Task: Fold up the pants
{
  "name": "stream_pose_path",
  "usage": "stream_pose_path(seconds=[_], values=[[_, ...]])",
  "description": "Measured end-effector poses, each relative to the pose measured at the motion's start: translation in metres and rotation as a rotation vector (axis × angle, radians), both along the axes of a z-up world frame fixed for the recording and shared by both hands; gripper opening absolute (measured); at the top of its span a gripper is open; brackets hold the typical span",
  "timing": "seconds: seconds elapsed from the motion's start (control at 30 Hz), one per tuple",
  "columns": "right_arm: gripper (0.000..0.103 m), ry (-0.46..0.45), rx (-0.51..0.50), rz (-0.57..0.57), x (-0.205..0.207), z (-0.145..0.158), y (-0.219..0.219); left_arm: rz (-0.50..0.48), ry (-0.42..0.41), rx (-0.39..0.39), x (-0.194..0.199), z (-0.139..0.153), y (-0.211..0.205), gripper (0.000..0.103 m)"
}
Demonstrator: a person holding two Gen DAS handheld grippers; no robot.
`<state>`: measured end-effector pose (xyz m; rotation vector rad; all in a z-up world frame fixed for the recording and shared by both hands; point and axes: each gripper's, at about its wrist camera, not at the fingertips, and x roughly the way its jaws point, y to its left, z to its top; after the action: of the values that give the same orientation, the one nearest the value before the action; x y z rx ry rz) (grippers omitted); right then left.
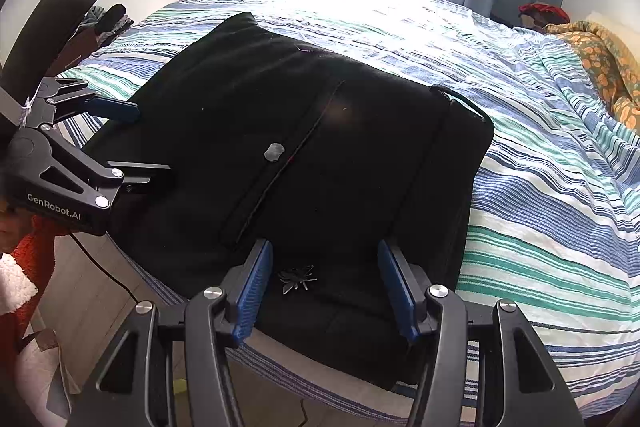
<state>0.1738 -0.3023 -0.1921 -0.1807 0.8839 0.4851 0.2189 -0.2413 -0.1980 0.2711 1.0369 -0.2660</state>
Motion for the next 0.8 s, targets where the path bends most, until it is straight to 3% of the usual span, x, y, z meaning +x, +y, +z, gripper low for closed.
stream_pose_path(seconds=[0.1,0.2,0.27,0.37,0.47,0.53,0.6,0.63,0.67,0.73,0.8], values=[[0.056,0.041,0.043,-0.013,0.003,0.014,-0.006,0.001,0.071,-0.035,0.004,0.015,0.01,0.093],[0.059,0.081,0.254,-0.055,0.007,0.039,-0.043,-0.003,0.074,-0.135,0.006,0.041,0.043,0.092],[0.078,0.107,0.351,-0.128,0.015,0.044,-0.073,0.038,0.062,-0.165,0.013,0.047,0.071,0.094],[0.08,0.239,0.409,-0.187,0.039,0.026,-0.099,0.13,0.145,-0.261,0.035,0.032,0.113,0.094],[0.08,0.389,0.455,-0.179,0.065,-0.004,-0.101,0.129,0.3,-0.401,0.053,0.004,0.125,0.094],[0.081,0.469,0.461,-0.166,0.078,-0.021,-0.095,0.092,0.354,-0.406,0.059,-0.009,0.116,0.094],[0.082,0.521,0.476,-0.17,0.086,-0.033,-0.092,0.065,0.353,-0.367,0.058,-0.011,0.104,0.091],[0.079,0.537,0.499,-0.176,0.089,-0.034,-0.093,0.059,0.349,-0.359,0.057,-0.008,0.098,0.078],[0.066,0.558,0.508,-0.167,0.091,-0.033,-0.093,0.074,0.33,-0.328,0.055,-0.005,0.095,0.071],[0.048,0.544,0.476,-0.126,0.091,-0.021,-0.091,0.076,0.29,-0.295,0.051,0.006,0.093,0.03],[0.038,0.507,0.446,-0.088,0.089,-0.002,-0.085,0.068,0.269,-0.326,0.046,0.028,0.094,0.022]])
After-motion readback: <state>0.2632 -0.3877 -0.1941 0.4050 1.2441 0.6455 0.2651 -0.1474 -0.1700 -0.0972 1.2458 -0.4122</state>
